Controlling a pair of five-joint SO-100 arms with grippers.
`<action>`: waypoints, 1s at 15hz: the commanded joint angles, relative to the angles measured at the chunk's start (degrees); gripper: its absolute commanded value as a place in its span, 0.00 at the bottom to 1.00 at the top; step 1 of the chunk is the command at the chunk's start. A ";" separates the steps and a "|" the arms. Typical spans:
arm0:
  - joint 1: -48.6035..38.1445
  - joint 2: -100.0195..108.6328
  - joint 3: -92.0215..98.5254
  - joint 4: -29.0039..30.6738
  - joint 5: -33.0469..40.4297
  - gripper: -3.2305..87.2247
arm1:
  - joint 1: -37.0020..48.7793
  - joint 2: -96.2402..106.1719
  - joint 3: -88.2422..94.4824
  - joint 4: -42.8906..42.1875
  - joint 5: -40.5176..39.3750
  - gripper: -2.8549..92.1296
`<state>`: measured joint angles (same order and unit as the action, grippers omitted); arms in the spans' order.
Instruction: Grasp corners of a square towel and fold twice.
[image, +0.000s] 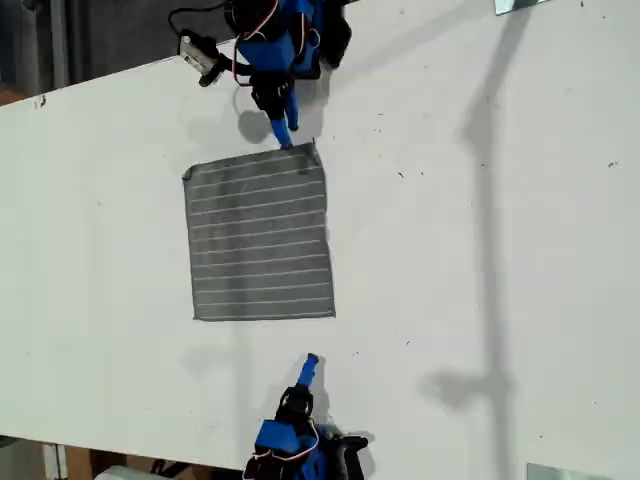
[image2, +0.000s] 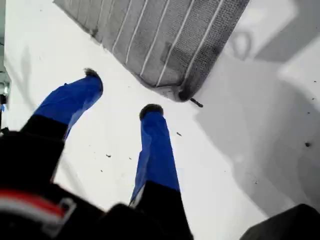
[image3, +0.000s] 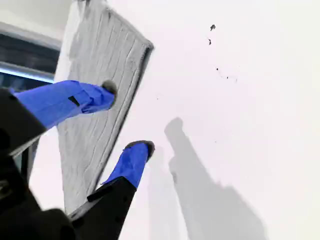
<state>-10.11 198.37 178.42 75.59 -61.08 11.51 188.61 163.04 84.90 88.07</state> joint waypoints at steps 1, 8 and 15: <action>-11.07 0.53 -0.26 0.09 -24.08 0.24 | -5.01 0.09 0.18 -1.58 -2.90 0.30; -9.14 0.44 -1.41 -1.58 -24.26 0.25 | -6.86 -1.41 -0.79 -2.02 -4.92 0.36; -3.96 -74.79 -49.83 -6.42 -16.00 0.25 | 2.81 -79.98 -37.71 -8.88 -26.63 0.42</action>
<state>-15.29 130.96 133.95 71.54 -77.52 12.30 117.95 128.85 77.52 63.90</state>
